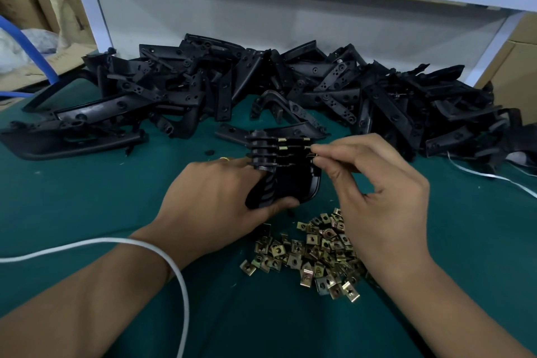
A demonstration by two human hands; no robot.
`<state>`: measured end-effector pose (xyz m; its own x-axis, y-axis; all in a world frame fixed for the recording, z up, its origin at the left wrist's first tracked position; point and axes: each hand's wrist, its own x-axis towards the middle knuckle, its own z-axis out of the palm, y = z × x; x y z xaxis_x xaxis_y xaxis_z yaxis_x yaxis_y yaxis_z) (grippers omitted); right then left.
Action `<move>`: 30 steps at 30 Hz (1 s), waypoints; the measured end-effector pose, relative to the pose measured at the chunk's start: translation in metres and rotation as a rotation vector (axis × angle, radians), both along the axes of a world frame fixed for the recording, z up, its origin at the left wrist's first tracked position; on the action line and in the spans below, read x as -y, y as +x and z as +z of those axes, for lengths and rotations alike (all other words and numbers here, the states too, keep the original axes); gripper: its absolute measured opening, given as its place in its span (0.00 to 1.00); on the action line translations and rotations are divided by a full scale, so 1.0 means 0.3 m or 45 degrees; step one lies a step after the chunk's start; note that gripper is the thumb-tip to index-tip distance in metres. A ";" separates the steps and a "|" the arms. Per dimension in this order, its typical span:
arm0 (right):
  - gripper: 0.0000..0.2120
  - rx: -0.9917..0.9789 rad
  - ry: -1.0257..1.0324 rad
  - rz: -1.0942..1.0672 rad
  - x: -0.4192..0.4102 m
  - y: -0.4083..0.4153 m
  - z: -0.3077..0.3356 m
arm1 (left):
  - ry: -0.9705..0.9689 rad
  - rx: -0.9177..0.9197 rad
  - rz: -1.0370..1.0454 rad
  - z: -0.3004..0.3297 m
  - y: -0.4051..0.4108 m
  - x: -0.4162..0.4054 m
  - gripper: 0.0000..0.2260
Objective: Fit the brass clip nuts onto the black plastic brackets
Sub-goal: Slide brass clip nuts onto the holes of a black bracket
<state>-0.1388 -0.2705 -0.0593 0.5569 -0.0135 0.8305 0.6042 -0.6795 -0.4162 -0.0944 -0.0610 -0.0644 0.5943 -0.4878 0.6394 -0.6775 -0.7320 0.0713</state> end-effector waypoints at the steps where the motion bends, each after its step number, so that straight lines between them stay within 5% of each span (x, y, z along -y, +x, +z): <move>1: 0.06 -0.006 0.002 0.013 -0.001 0.001 0.000 | -0.009 -0.001 0.002 0.002 -0.001 -0.001 0.22; 22: 0.10 0.026 -0.134 -0.044 -0.024 -0.011 -0.005 | 0.006 0.154 -0.036 -0.025 -0.007 -0.001 0.21; 25: 0.11 -0.127 0.075 0.043 -0.041 -0.008 -0.007 | -0.052 0.165 -0.048 -0.021 -0.007 -0.008 0.21; 30: 0.15 -0.620 0.795 0.431 -0.026 0.000 0.006 | -0.081 0.227 -0.155 -0.028 -0.002 0.001 0.24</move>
